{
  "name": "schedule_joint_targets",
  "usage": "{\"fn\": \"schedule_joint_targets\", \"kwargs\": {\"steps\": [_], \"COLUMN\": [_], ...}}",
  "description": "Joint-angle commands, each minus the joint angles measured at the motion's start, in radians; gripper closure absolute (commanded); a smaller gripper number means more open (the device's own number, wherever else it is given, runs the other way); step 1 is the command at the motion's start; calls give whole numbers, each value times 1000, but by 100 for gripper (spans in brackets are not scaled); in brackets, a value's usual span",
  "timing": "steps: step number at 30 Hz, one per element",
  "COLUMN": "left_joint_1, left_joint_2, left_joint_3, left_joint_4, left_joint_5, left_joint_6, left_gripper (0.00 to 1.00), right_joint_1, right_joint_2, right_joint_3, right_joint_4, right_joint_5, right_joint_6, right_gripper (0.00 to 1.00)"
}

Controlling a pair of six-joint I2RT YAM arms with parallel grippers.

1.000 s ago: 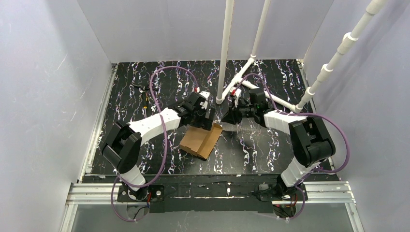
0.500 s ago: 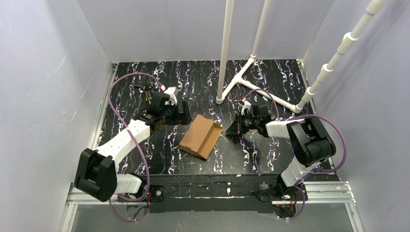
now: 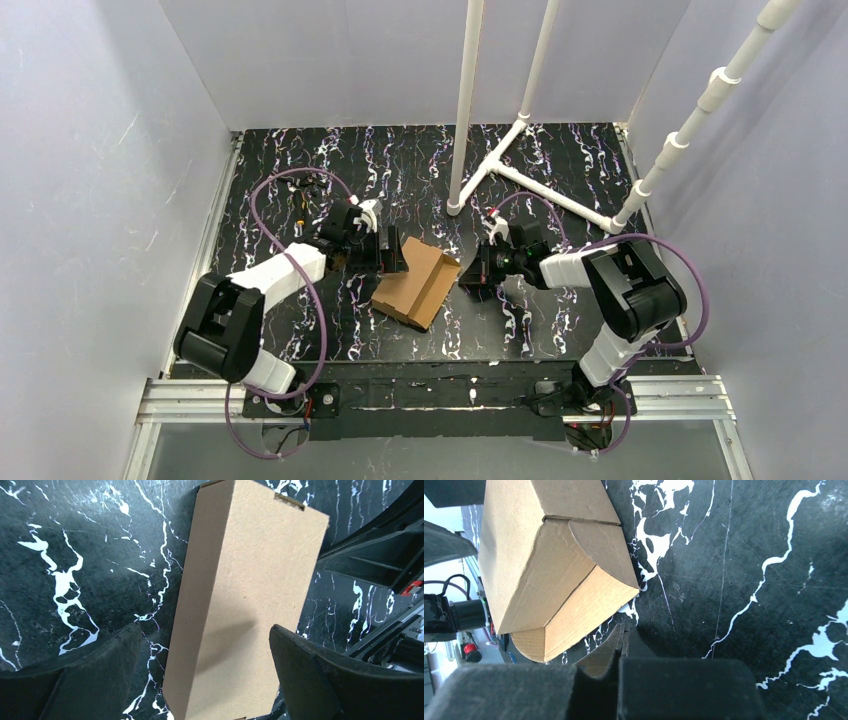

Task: Fold the paper box

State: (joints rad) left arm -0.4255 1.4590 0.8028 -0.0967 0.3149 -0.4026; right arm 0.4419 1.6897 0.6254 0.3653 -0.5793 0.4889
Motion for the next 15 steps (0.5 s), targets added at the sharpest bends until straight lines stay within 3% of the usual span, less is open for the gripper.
{"fn": "schedule_joint_targets", "kwargs": {"steps": [1,15], "left_joint_1": [0,1], "left_joint_2": [34,98], "left_joint_3": [21,26], "left_joint_4": [12,41], "left_joint_5": [37,127], "left_joint_6": [18,4], "left_gripper": [2,7], "right_joint_1": [12,14], "right_joint_2": [17,71], "right_joint_3": [29,45], "right_joint_4": [44,125], "right_joint_5": [15,-22], "right_joint_6": [30,141], "right_gripper": [99,99]}}
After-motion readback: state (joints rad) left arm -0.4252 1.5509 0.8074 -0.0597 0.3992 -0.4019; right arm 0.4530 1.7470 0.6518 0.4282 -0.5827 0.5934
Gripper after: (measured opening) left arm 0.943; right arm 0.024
